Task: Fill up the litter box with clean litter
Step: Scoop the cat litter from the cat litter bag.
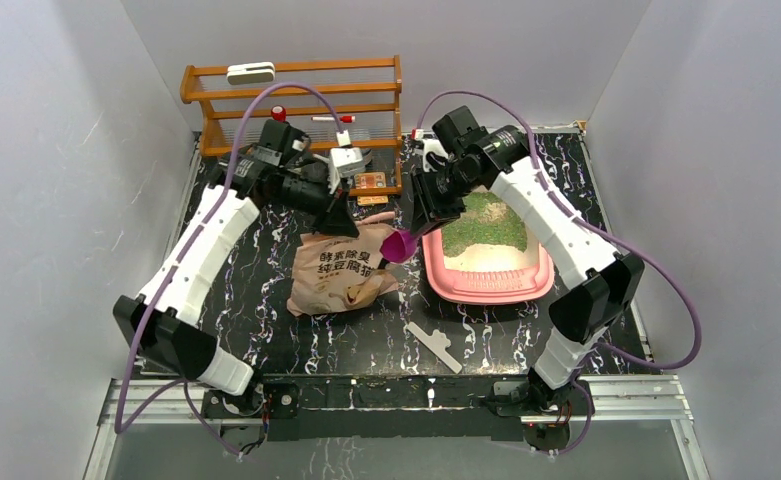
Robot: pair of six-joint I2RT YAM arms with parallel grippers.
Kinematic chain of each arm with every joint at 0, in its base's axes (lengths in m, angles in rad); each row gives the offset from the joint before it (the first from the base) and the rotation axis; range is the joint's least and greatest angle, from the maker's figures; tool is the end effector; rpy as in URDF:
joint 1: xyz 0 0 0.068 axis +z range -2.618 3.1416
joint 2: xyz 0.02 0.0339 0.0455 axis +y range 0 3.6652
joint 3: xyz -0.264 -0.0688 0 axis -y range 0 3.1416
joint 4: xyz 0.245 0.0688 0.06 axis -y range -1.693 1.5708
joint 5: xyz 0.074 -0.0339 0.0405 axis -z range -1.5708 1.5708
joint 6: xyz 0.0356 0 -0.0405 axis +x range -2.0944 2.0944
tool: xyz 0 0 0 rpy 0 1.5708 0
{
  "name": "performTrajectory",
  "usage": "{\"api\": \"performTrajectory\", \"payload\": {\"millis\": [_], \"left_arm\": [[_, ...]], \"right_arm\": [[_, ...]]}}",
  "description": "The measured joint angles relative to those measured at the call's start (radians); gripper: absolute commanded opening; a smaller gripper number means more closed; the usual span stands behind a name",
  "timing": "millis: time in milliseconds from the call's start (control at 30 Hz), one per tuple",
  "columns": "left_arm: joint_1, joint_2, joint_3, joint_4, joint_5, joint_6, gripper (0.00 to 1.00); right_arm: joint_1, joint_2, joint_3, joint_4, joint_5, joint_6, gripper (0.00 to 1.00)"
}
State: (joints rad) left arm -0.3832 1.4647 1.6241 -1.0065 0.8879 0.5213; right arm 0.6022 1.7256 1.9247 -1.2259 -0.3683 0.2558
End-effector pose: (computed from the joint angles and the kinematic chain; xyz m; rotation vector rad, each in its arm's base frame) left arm 0.2571 -0.1334 0.4019 1.3124 1.7986 -0.9825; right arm 0.2766 0.2057 0.3899 -0.6024 2.6308 0.7692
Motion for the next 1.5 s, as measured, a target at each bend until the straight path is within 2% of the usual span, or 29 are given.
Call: {"api": "performTrajectory", "payload": {"millis": [167,367,567,767,1133,1333,1500], "left_arm": [[-0.038,0.041,0.042,-0.006,-0.034,0.032,0.0],[-0.034,-0.042,-0.023,0.044,-0.098,0.047,0.0],[-0.036,-0.182,-0.165,0.117,-0.102,0.012,0.0],[-0.037,-0.211,-0.208,0.175,-0.111,-0.03,0.0],[-0.037,-0.21,-0.211,0.194,-0.135,-0.062,0.0],[-0.038,-0.21,-0.212,0.198,-0.146,-0.073,0.0],[-0.038,-0.209,-0.212,0.197,-0.153,-0.09,0.14]], "right_arm": [[0.0,-0.048,-0.024,-0.02,0.034,0.032,0.0],[-0.003,-0.093,-0.04,-0.002,-0.025,0.039,0.0],[-0.003,0.008,-0.024,0.028,-0.089,0.029,0.0],[0.008,0.093,-0.024,0.029,-0.095,0.027,0.0],[0.045,0.093,0.089,-0.052,0.063,0.039,0.0],[0.05,0.095,0.097,-0.053,0.065,0.03,0.0],[0.045,0.099,-0.003,0.03,-0.028,0.017,0.0]]}}
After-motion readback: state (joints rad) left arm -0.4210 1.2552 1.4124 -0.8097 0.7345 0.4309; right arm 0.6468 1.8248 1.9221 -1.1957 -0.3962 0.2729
